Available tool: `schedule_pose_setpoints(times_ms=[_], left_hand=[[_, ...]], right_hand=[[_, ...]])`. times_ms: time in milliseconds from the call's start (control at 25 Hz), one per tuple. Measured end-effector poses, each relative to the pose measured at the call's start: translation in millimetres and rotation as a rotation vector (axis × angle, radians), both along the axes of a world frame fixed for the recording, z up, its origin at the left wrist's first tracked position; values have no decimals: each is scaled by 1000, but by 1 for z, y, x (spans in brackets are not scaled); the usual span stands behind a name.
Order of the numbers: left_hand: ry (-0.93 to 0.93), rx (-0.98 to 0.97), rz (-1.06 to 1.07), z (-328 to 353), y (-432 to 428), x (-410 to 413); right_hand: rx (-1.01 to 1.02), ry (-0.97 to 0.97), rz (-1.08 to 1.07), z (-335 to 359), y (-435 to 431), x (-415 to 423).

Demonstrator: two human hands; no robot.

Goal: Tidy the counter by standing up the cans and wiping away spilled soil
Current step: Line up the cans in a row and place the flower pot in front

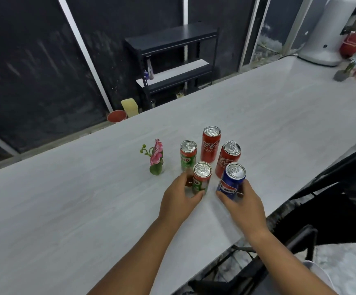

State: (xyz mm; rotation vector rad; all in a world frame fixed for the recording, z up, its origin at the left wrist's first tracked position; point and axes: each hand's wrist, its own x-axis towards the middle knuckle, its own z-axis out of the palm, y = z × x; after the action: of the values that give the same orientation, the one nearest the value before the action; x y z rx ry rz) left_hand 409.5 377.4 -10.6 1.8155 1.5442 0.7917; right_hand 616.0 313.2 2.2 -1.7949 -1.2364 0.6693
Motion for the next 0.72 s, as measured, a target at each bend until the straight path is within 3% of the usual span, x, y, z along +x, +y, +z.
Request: schedule_pose_setpoints(times_ms=[280,720], left_hand=[[-53,-25,141,4,-51,-80],[-136,-4,588,6,-114,-262]], right_hand=[[-2,75,182,-3,-8,-70],[-46,57,628,-4,14,-250]])
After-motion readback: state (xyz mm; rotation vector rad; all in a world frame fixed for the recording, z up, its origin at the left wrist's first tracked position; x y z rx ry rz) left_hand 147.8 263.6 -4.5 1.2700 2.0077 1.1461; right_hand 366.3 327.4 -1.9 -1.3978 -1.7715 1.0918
